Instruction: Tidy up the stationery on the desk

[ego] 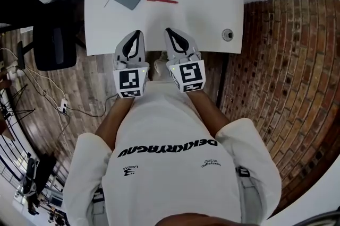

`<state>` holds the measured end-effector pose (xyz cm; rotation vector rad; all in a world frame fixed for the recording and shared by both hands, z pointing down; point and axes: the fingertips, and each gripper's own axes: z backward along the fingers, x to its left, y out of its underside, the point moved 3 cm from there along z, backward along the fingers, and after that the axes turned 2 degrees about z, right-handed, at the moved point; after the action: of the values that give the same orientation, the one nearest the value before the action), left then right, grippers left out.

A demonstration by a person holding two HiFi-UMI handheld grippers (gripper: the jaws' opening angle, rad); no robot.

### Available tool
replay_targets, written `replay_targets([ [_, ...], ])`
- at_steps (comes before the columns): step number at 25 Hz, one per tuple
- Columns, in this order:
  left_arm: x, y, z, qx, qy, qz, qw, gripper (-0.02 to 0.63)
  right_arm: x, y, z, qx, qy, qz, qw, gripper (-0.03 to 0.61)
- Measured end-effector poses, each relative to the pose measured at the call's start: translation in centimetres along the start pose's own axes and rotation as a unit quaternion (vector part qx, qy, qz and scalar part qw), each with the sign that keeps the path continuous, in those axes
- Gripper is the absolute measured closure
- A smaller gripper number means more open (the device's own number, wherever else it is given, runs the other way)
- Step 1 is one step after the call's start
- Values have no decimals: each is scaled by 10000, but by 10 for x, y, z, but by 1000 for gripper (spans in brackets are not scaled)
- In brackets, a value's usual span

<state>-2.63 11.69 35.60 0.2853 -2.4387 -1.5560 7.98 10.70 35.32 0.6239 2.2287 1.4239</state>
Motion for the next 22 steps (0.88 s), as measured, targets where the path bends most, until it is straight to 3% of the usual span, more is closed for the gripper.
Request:
replay_targets([
  [13,39,10,-36,184,114,34,9998,615,-26,23,-87,955,-253,813,9918,575],
  [22,51,26,-50,396,386,65,9985,615,-44,50,-135,1988,-635,1593,9649,545],
])
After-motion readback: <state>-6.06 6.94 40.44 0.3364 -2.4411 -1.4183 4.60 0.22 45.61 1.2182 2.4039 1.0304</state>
